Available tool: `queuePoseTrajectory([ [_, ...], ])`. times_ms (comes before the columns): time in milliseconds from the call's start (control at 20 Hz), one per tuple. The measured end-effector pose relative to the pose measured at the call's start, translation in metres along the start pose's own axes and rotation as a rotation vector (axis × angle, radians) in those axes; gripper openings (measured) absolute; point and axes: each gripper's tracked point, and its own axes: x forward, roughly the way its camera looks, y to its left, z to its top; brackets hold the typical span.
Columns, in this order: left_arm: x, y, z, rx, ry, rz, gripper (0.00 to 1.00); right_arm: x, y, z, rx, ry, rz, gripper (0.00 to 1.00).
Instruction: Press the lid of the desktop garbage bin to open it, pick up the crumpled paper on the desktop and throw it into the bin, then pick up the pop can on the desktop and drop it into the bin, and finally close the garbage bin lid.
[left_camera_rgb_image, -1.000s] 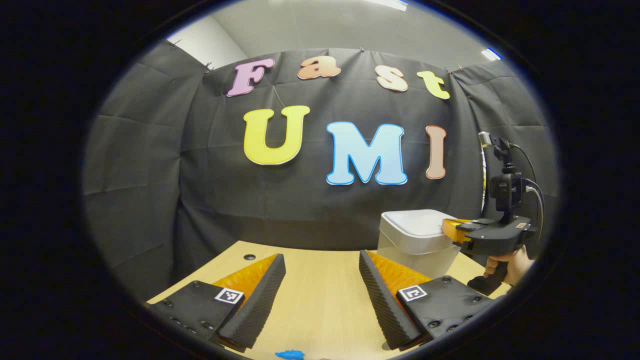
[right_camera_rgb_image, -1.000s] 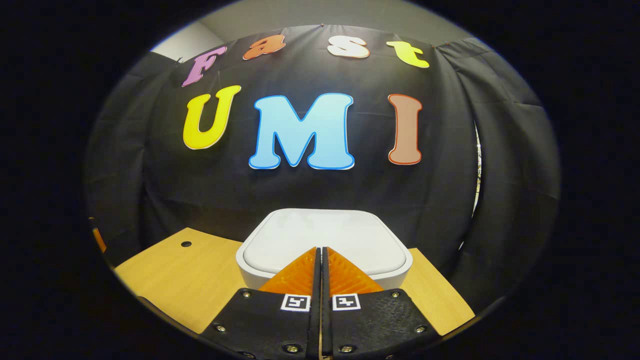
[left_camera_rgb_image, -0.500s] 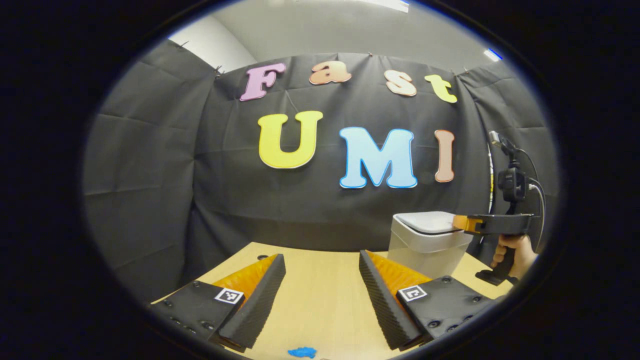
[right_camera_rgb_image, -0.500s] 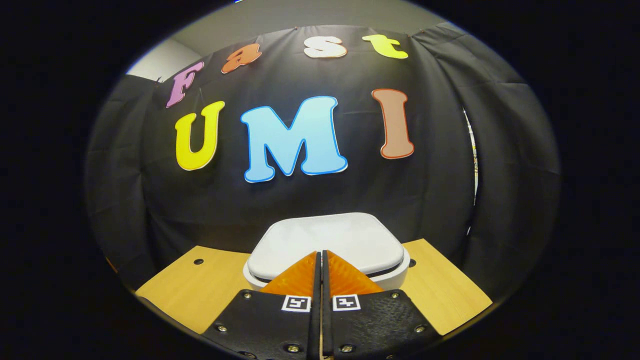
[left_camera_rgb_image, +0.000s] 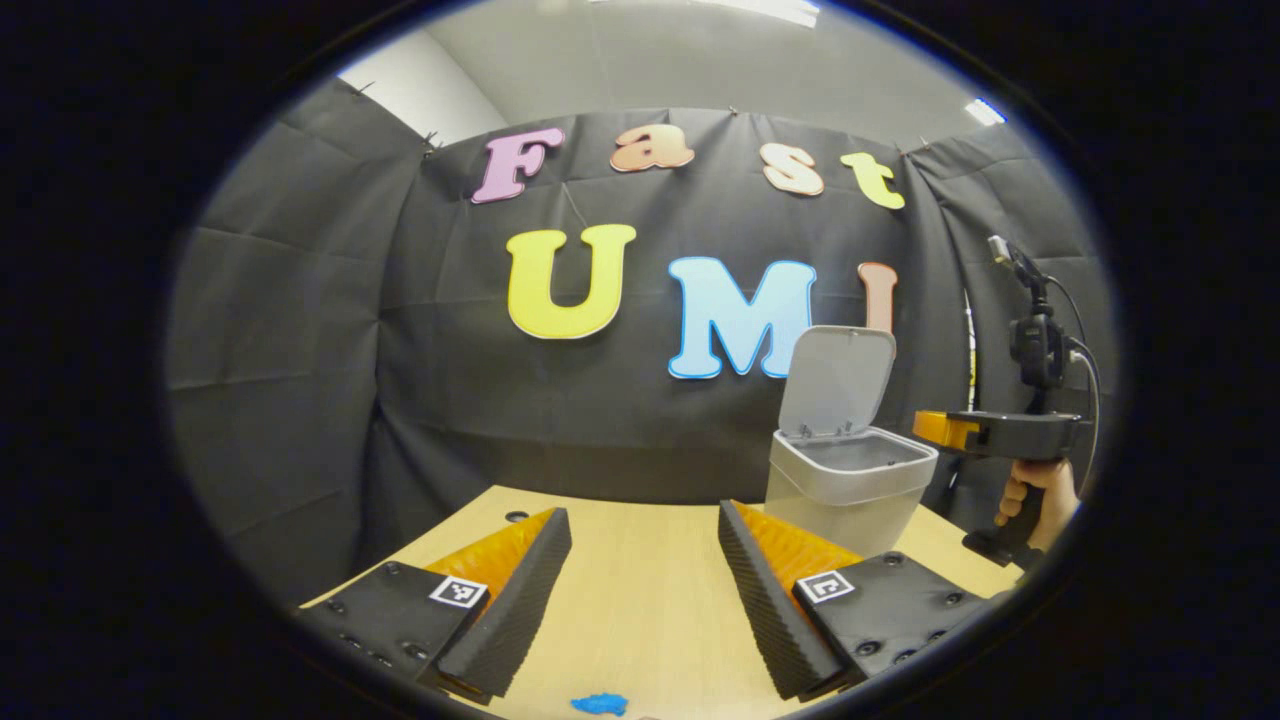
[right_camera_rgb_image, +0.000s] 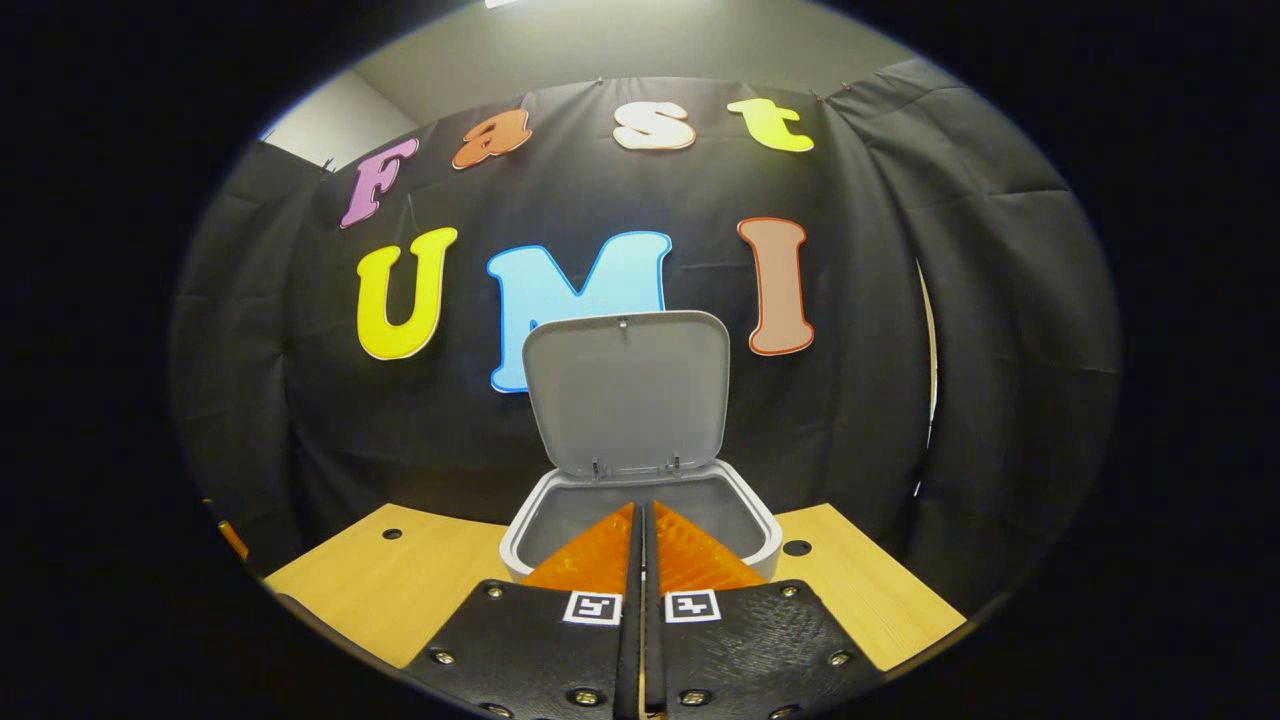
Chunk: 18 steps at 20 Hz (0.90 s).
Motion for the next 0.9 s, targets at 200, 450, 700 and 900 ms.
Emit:
queuePoseTrajectory([
  [200, 0.003, -0.001, -0.005, -0.002, 0.008, -0.009, 0.98, -0.013, 0.005, 0.001, -0.035, -0.015, 0.003, 0.01],
  [450, 0.006, 0.0, -0.016, -0.003, 0.03, -0.011, 0.98, -0.034, 0.018, 0.004, -0.057, -0.041, 0.025, 0.01],
  [700, 0.009, 0.005, -0.025, -0.005, 0.051, -0.004, 0.98, -0.062, 0.027, 0.012, -0.11, -0.094, 0.034, 0.09],
  [900, 0.009, 0.013, -0.033, 0.004, 0.068, 0.005, 0.97, -0.079, 0.035, 0.016, -0.137, -0.115, 0.032, 0.2],
])
